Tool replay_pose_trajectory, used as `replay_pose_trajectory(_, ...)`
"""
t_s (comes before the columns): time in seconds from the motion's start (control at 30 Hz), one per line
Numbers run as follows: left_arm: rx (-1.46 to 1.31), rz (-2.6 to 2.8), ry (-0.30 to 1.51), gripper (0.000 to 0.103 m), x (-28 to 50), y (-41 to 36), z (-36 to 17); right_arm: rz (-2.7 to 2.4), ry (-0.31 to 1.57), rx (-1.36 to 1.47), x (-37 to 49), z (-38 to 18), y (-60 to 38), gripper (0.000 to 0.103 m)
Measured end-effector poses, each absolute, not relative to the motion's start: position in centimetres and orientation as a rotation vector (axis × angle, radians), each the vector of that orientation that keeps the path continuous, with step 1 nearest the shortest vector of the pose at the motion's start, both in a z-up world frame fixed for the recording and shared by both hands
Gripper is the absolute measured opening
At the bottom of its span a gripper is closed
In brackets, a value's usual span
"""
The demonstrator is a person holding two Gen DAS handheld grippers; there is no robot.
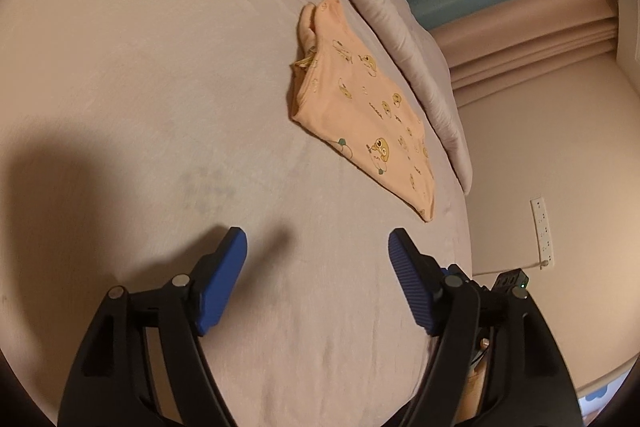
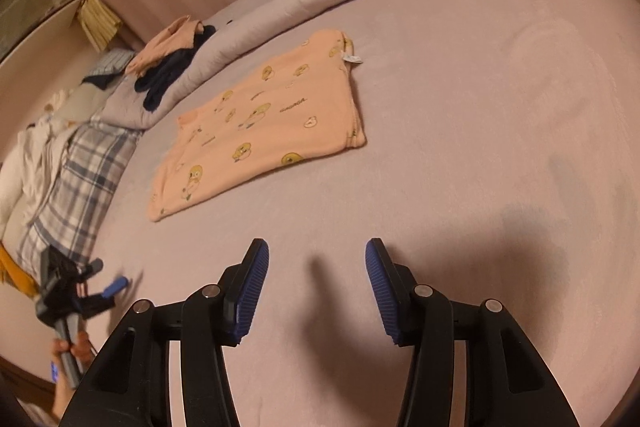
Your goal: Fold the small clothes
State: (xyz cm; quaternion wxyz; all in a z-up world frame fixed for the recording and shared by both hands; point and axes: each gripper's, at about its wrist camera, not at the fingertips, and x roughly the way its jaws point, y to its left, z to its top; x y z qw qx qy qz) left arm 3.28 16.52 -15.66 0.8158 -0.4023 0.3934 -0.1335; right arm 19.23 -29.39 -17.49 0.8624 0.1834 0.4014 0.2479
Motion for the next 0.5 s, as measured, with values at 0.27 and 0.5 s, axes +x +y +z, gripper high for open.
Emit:
replay_pose_trajectory(0.27, -0.852, -0.258, 0.835, 0.075, 2.8, 16.9, -15.3, 0.527, 0.851, 0.488, 19.3, -17.9, -29.9, 0.051)
replay_pose_trajectory(0.5, -0.871, -0.274, 0.841, 0.075, 3.8, 16.9, -15.7, 0.526, 0.859, 0.507, 20.0, -18.1, -29.5, 0.051)
